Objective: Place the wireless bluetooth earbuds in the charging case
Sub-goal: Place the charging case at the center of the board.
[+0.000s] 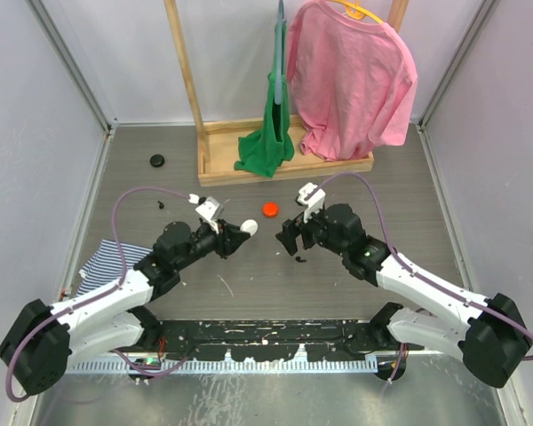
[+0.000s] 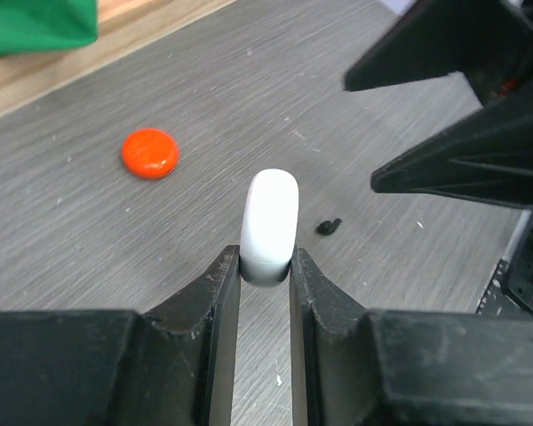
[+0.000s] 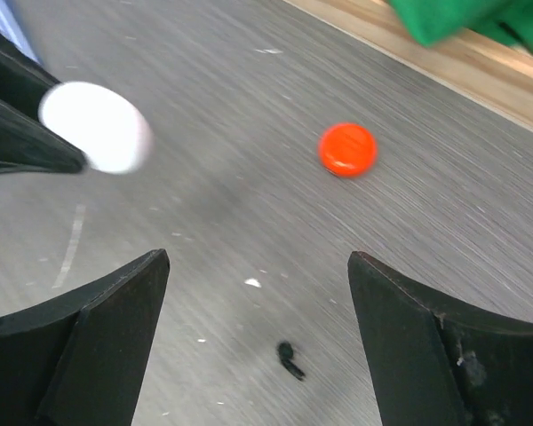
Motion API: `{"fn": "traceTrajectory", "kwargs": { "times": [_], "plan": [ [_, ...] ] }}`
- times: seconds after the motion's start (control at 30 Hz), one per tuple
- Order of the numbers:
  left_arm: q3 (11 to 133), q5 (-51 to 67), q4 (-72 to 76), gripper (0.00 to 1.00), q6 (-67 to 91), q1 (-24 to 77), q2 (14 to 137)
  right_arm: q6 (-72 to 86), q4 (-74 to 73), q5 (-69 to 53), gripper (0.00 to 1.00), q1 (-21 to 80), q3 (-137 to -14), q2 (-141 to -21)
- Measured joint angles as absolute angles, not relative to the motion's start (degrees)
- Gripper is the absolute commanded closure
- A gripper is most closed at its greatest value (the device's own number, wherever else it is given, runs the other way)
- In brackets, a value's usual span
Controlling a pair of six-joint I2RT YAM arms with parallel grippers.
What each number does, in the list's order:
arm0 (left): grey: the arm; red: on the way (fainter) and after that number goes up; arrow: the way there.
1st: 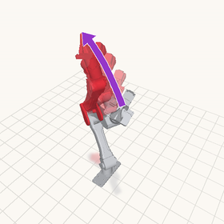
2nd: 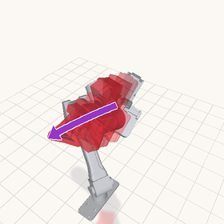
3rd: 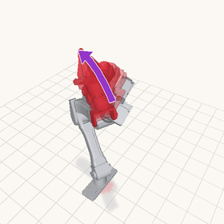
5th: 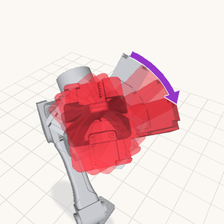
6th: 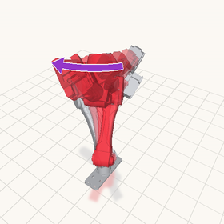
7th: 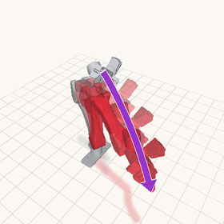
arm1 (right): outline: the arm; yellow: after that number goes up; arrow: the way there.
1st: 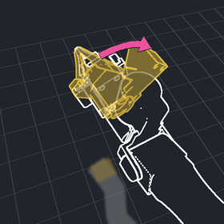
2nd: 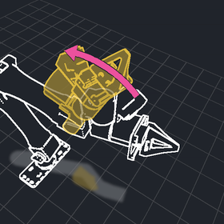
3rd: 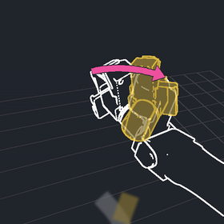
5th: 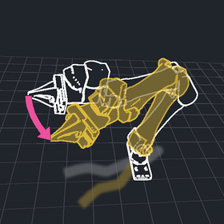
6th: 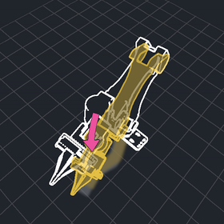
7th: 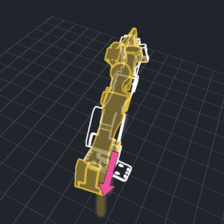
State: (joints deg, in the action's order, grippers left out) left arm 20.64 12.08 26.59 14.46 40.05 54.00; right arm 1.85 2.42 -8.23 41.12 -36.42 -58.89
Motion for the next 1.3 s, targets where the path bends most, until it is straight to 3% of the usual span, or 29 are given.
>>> {"fn": "traceTrajectory", "kwargs": {
  "times": [0.3,0.73,1.1,1.3],
  "plan": [
    [30.65,4.49,16.82,0.93,20.38,39.18,68.05,3.73,12.97,13.08,0.1,41.1,-22.7,-49.89],
    [45.89,7.84,14.68,0.85,31.48,32.4,96.6,6.24,23.22,31.16,0.1,41.06,-13.06,-42.61],
    [52.36,12.16,15.38,0.66,39.55,29.54,104.71,6.44,24.4,33.43,0.1,41.06,-13.06,-42.76],
    [52.34,10.83,13.17,0.49,40.21,29.54,104.44,6.48,24.43,33.58,0.09,41.06,-13.06,-42.76]
  ]
}}
